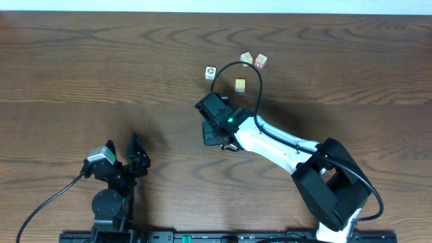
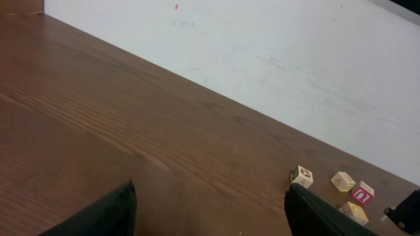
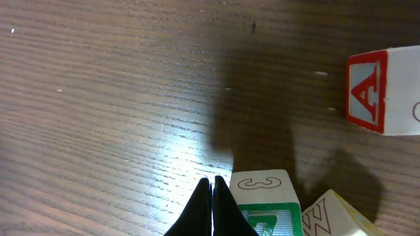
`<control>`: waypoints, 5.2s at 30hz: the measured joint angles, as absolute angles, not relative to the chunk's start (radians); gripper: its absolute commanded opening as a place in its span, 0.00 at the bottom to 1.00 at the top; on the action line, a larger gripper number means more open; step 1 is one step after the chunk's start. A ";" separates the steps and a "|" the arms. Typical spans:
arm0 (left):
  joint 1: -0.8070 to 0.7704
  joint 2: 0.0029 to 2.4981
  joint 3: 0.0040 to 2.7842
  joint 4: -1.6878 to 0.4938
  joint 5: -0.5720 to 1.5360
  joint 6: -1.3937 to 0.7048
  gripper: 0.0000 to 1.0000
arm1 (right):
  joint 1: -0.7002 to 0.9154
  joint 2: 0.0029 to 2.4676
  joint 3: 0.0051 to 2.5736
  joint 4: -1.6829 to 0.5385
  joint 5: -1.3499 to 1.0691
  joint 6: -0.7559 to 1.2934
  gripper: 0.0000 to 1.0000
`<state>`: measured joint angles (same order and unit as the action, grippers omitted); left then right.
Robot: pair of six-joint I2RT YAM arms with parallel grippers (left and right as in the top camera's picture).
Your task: Lift 4 blocks
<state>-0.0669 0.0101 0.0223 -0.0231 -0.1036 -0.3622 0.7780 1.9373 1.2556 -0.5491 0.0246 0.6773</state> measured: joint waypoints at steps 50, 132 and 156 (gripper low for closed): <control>-0.067 0.010 0.022 -0.023 -0.104 -0.362 0.73 | 0.834 1.937 1.256 -0.580 0.133 0.626 0.01; -0.067 0.010 0.022 -0.023 -0.104 -0.362 0.73 | 0.879 1.937 1.256 -0.715 0.274 1.004 0.01; -0.067 0.010 0.022 -0.023 -0.104 -0.362 0.73 | 0.879 1.937 1.256 -0.788 0.312 1.093 0.01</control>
<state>-0.0669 0.0101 0.0223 -0.0231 -0.1036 -0.3618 0.8795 1.9373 1.2556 -0.7883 0.3122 1.0935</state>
